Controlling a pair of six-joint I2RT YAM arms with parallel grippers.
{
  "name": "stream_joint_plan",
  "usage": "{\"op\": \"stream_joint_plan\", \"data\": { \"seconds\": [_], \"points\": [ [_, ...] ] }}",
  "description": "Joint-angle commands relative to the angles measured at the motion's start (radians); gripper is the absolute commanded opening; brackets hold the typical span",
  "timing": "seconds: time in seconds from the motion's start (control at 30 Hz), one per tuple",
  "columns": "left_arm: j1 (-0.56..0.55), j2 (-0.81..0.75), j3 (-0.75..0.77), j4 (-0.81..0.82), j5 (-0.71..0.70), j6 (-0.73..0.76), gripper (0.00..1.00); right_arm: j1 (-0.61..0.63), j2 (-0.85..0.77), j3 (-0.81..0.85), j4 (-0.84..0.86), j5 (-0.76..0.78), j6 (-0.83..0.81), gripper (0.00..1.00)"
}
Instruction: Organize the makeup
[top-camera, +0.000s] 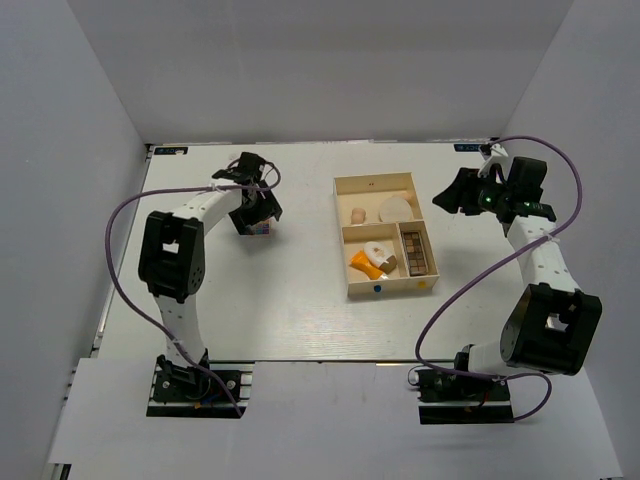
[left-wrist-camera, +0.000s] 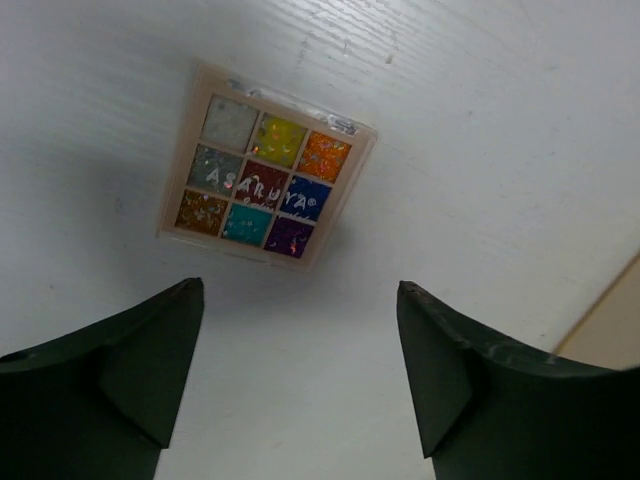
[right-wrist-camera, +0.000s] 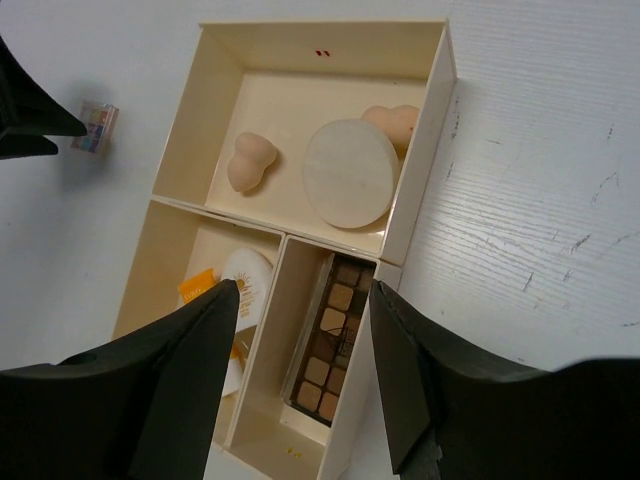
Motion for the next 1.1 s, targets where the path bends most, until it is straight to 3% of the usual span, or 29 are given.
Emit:
{"op": "stream_joint_plan", "data": {
  "seconds": [0.0, 0.2, 0.43, 0.5, 0.53, 0.6, 1.07],
  "points": [
    [0.001, 0.025, 0.136, -0.059, 0.011, 0.151, 0.89, 0.001, -0.011, 0.022, -0.004, -0.022, -0.037, 0.61],
    [0.010, 0.167, 0.299, -0.214, -0.032, 0.372, 0.95, 0.001, -0.011, 0.011, 0.006, -0.017, -0.019, 0.68],
    [0.010, 0.157, 0.224, -0.191, -0.058, 0.561, 0.96, 0.001, -0.011, 0.013, 0.010, -0.017, -0.022, 0.70],
    [0.010, 0.155, 0.213, -0.185, -0.063, 0.575, 0.96, 0.000, -0.010, 0.013, 0.010, -0.019, -0.022, 0.74],
    [0.010, 0.158, 0.208, -0.179, -0.058, 0.584, 0.96, 0.003, -0.007, 0.014, 0.011, -0.025, -0.019, 0.85],
    [0.010, 0.173, 0.216, -0.178, -0.064, 0.589, 0.96, 0.001, -0.004, 0.014, 0.013, -0.029, -0.019, 0.89],
    [-0.010, 0.262, 0.262, -0.174, -0.046, 0.532, 0.97, 0.006, -0.016, 0.010, 0.006, -0.034, -0.020, 0.89]
  ]
}}
